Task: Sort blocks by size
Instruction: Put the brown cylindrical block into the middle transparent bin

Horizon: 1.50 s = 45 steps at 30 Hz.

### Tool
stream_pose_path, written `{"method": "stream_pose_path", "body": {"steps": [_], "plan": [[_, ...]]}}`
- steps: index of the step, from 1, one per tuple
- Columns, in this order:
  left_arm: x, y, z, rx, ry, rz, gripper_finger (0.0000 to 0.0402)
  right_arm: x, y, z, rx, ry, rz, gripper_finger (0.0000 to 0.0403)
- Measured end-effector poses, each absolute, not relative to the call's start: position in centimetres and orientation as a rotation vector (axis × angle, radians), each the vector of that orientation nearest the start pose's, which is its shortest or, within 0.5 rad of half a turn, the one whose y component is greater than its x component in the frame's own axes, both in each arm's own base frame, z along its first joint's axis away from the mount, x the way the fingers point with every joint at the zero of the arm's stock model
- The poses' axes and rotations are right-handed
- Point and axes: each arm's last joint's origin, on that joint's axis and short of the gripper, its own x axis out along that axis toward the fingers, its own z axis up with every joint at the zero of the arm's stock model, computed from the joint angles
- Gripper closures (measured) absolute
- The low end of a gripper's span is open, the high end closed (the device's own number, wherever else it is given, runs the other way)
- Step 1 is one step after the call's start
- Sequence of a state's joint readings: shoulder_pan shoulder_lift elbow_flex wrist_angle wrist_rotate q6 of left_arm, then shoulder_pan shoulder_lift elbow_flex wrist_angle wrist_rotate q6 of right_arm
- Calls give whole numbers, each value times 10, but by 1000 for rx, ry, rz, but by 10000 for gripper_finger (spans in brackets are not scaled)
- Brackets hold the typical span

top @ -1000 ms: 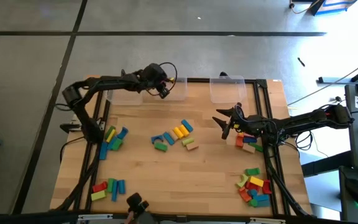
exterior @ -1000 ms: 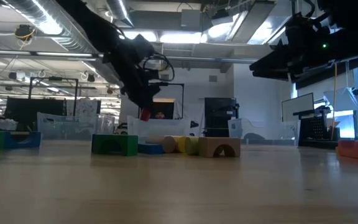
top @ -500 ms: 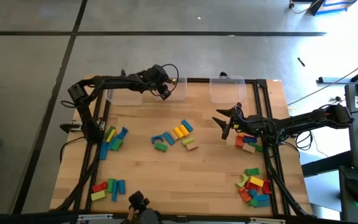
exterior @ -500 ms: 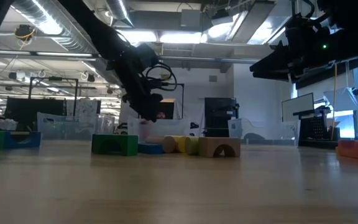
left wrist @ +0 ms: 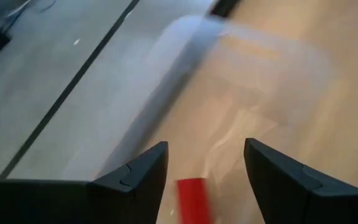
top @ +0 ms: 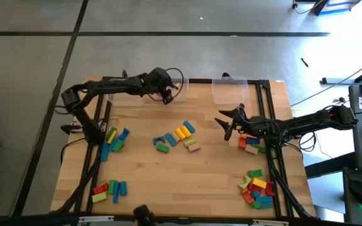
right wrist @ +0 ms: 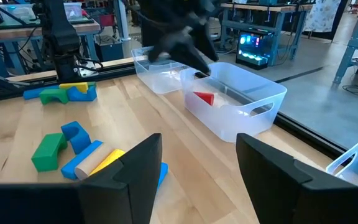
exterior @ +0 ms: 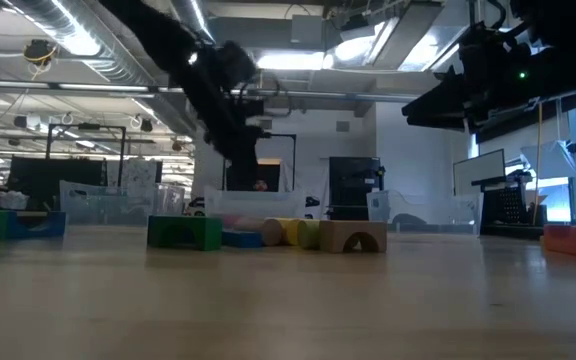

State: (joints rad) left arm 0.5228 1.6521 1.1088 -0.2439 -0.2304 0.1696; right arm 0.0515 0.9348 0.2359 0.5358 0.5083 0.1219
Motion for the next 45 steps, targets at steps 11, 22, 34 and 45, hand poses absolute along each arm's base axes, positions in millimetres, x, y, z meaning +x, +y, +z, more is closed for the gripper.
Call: {"method": "stream_pose_path", "body": {"steps": [11, 22, 34, 45], "plan": [[316, 85, 246, 101, 860, 268, 196, 181, -5, 188, 70, 145, -463, 194], [329, 20, 219, 219, 989, -29, 196, 181, -5, 188, 70, 145, -463, 194], [349, 15, 170, 300, 1089, -107, 196, 181, -5, 188, 70, 144, -462, 194], [350, 32, 158, 265, 1115, -116, 196, 181, -5, 187, 68, 150, -464, 194]]}}
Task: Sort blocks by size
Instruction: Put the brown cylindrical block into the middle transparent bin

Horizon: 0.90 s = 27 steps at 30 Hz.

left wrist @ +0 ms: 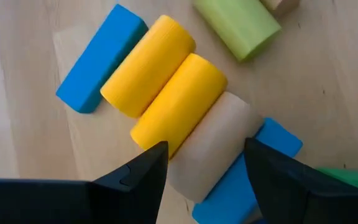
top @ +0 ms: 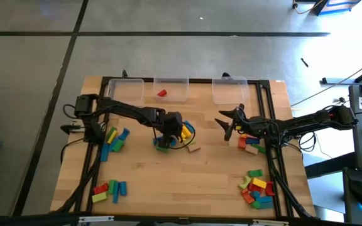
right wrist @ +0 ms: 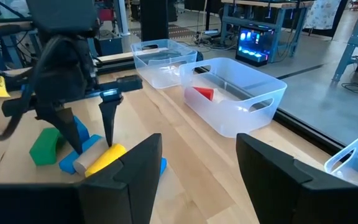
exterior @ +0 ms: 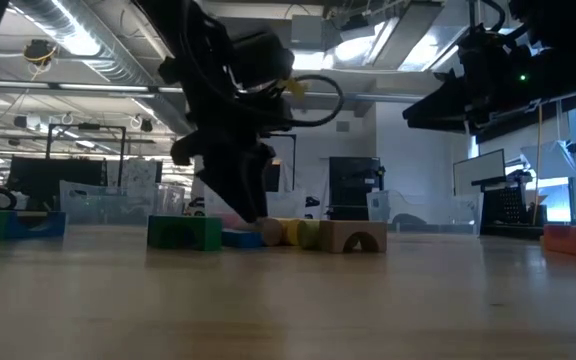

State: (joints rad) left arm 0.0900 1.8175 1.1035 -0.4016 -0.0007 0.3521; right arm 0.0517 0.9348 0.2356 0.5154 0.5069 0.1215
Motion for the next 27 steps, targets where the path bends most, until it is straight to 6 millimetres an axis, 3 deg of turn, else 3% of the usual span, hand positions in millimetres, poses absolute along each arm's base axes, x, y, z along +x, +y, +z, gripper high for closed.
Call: {"method": "stream_pose_path", "body": {"steps": [7, 23, 27], "plan": [[350, 33, 157, 274, 1117, -121, 196, 181, -5, 187, 67, 150, -471, 194], [355, 38, 135, 254, 1159, -121, 197, 181, -5, 187, 64, 151, -489, 194], [355, 38, 135, 249, 1160, -118, 219, 181, -6, 187, 63, 150, -498, 194]]}}
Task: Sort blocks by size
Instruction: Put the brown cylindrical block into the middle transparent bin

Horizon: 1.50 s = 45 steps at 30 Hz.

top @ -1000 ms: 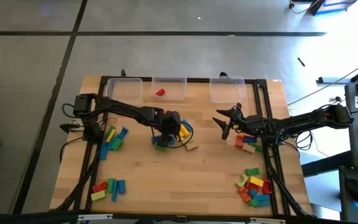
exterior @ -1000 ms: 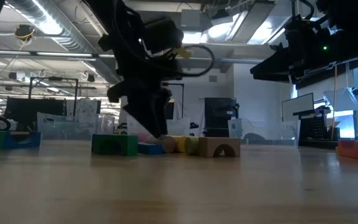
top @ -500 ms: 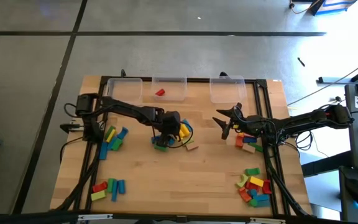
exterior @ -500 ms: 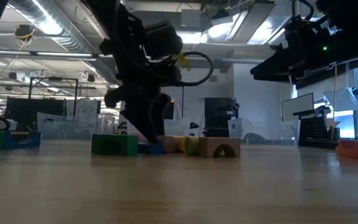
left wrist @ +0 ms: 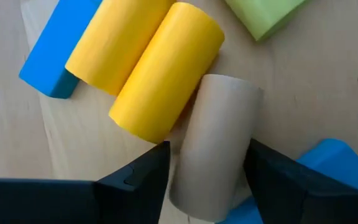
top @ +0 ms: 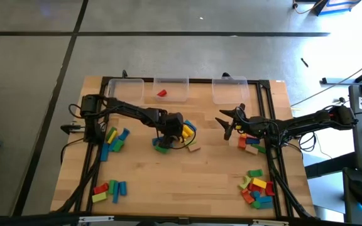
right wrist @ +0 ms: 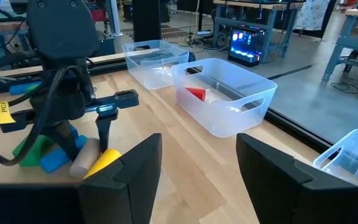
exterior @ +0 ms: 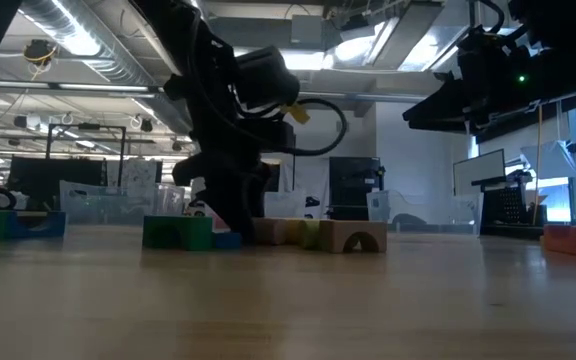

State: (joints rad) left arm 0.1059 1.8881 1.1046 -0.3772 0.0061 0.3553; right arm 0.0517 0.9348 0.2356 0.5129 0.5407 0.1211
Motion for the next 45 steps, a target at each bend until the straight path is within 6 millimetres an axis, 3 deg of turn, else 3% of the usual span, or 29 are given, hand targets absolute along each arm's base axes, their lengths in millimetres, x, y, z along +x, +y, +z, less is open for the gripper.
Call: {"method": "stream_pose_path", "body": {"steps": [6, 12, 20, 24, 27, 31, 35, 45], "plan": [[354, 38, 135, 249, 1164, -117, 275, 181, -6, 187, 63, 151, -499, 194], [352, 37, 143, 246, 1158, -99, 276, 181, -6, 186, 61, 158, -500, 194], [334, 43, 210, 243, 1065, -31, 272, 181, -5, 186, 62, 158, -489, 194], [326, 71, 250, 252, 842, 114, 269, 181, -5, 186, 65, 158, -490, 194], [320, 103, 262, 201, 718, 274, 268, 181, -5, 185, 84, 161, -491, 194], [311, 142, 257, 147, 680, 416, 267, 181, -6, 186, 83, 156, -503, 194], [307, 168, 241, 114, 721, 478, 266, 180, -6, 186, 85, 154, -508, 194], [308, 191, 210, 66, 801, 512, 265, 180, -6, 184, 90, 173, -521, 194]]}}
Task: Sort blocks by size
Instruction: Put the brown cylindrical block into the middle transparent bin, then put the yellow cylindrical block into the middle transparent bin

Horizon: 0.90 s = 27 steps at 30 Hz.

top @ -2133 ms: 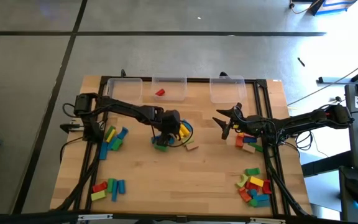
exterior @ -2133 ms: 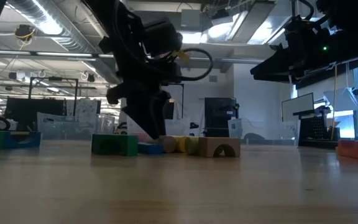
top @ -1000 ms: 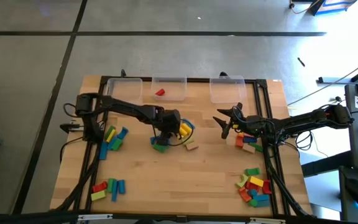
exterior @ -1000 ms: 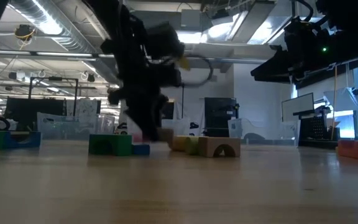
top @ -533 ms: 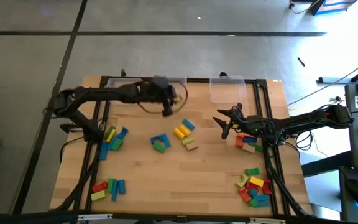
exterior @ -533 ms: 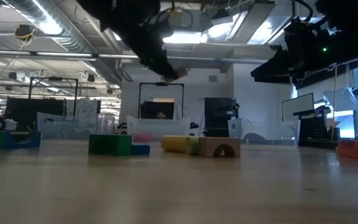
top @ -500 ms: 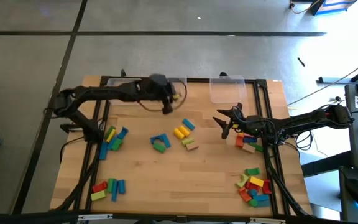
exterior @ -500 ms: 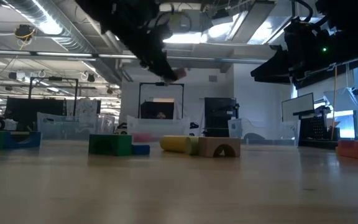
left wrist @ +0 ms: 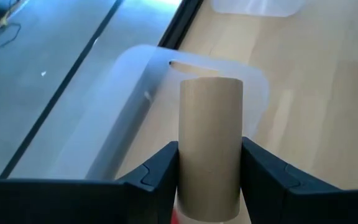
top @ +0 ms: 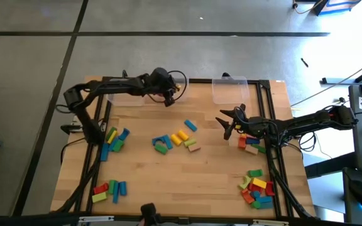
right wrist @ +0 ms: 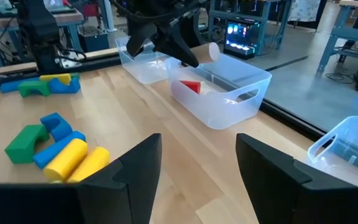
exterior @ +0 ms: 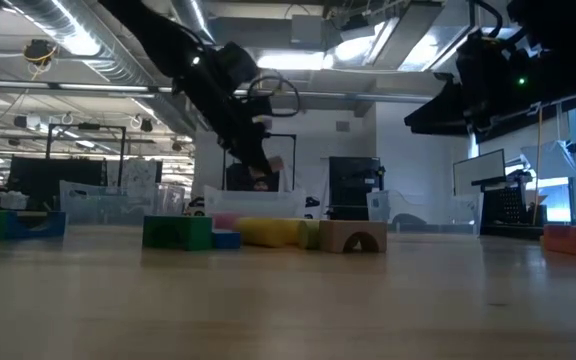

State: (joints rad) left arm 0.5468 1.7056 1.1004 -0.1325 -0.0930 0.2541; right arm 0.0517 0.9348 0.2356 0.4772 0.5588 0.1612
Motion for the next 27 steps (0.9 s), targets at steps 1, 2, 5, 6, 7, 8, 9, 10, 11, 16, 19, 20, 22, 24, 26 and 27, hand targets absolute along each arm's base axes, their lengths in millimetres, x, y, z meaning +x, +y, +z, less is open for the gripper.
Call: {"method": "stream_pose_path", "body": {"steps": [1, 2, 5, 6, 7, 8, 9, 10, 11, 16, 19, 20, 22, 24, 26, 27], "plan": [[308, 191, 209, 62, 801, 515, 265, 180, -6, 184, 89, 172, -526, 194], [308, 192, 209, 62, 801, 517, 265, 180, -6, 184, 88, 172, -533, 194], [307, 196, 208, 65, 799, 523, 265, 180, -7, 184, 87, 171, -538, 194], [308, 197, 206, 61, 802, 525, 265, 180, -7, 184, 87, 171, -538, 194], [308, 199, 205, 58, 800, 529, 265, 180, -7, 184, 87, 171, -538, 194], [307, 200, 203, 53, 809, 533, 265, 180, -7, 184, 87, 171, -540, 194], [306, 201, 202, 50, 816, 534, 264, 180, -7, 184, 87, 169, -546, 194], [305, 202, 203, 54, 815, 536, 263, 180, -7, 184, 88, 169, -546, 194], [305, 203, 203, 64, 812, 536, 260, 179, -7, 183, 86, 174, -547, 194], [305, 202, 204, 63, 811, 535, 238, 179, -7, 183, 86, 179, -547, 194], [305, 202, 204, 62, 811, 534, 220, 179, -7, 183, 82, 181, -546, 194], [304, 202, 204, 62, 810, 536, 214, 179, -7, 183, 82, 179, -546, 194], [304, 202, 205, 61, 810, 537, 202, 179, -7, 183, 79, 180, -546, 194], [304, 202, 204, 63, 813, 536, 193, 179, -7, 183, 75, 181, -546, 194], [306, 199, 204, 68, 814, 526, 189, 179, -7, 183, 76, 177, -550, 194], [307, 197, 205, 75, 814, 517, 189, 179, -7, 184, 76, 172, -555, 194]]}}
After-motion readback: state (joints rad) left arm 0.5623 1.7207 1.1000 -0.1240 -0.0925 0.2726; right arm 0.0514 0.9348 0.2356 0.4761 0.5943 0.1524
